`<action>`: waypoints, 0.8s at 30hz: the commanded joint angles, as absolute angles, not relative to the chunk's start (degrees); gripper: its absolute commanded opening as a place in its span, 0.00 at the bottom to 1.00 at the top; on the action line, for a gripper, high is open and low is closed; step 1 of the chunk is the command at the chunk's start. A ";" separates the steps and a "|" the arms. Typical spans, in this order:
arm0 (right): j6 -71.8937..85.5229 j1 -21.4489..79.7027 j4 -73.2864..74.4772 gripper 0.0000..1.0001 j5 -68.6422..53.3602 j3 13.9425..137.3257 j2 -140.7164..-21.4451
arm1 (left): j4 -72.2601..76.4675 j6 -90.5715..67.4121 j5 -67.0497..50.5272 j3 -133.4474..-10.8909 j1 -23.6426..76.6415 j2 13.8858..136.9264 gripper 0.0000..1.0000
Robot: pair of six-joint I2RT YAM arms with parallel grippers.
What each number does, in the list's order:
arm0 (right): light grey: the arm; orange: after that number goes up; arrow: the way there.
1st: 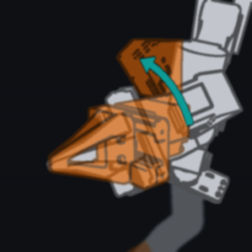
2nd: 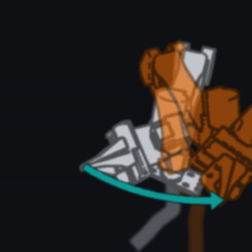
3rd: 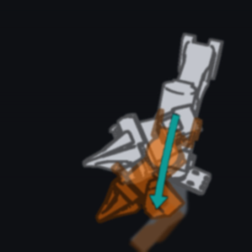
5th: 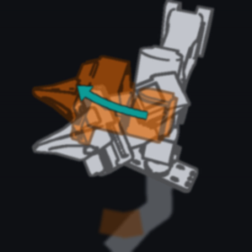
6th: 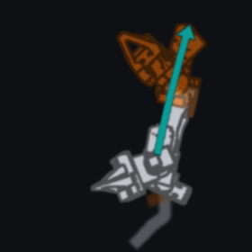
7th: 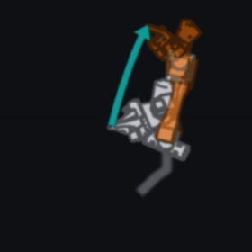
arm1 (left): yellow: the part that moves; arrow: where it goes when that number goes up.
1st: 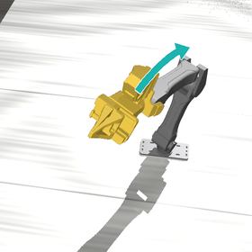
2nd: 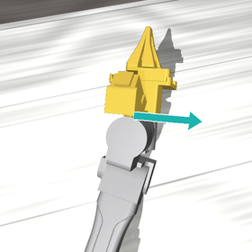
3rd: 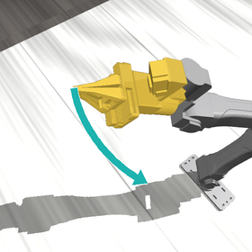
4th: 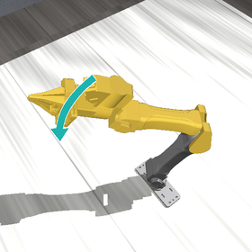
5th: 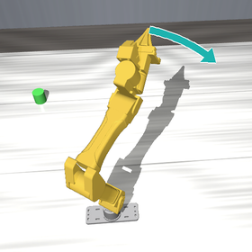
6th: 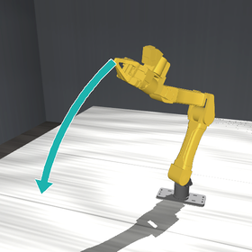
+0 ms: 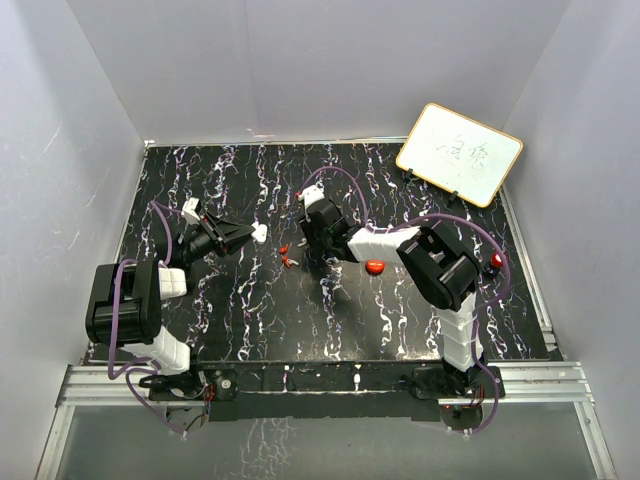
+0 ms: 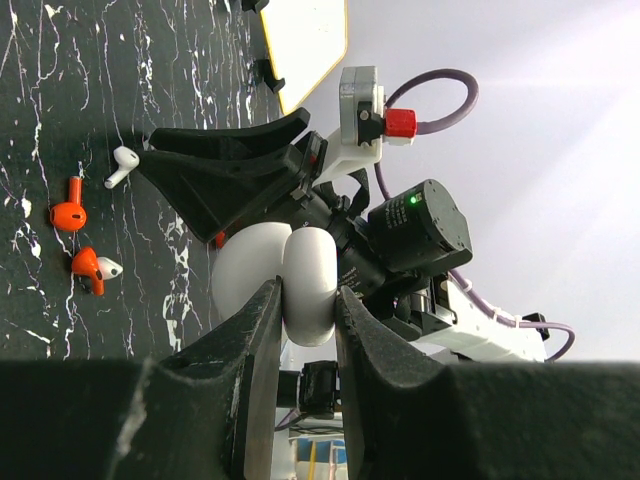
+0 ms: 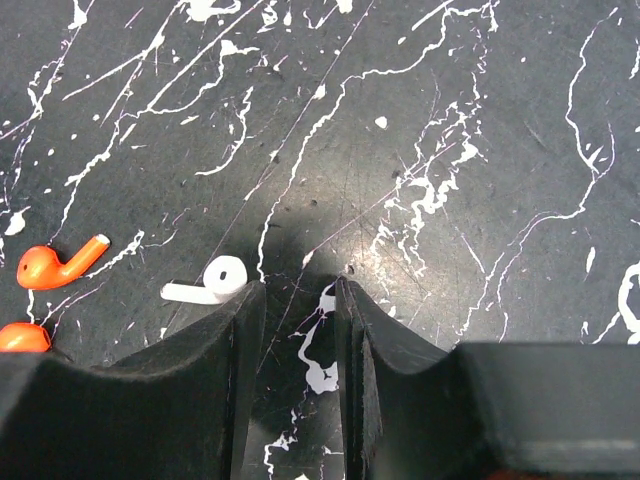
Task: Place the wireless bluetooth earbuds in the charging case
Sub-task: Pick up the earbud from the center of the board.
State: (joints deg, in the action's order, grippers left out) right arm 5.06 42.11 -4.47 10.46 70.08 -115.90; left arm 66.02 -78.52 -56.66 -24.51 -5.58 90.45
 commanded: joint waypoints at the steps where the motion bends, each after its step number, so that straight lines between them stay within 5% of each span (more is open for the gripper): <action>1: 7.06 41.59 -6.06 0.32 10.05 71.92 -115.33 | 68.08 -78.40 -57.92 -24.21 -6.08 89.85 0.00; 24: 19.16 39.85 -2.63 0.34 -0.10 70.69 -109.93 | 68.71 -79.22 -57.64 -23.64 -6.09 89.83 0.00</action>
State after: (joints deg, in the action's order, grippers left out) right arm 15.55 39.86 -1.08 1.63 69.47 -110.19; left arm 66.70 -79.15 -56.64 -24.18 -5.58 90.45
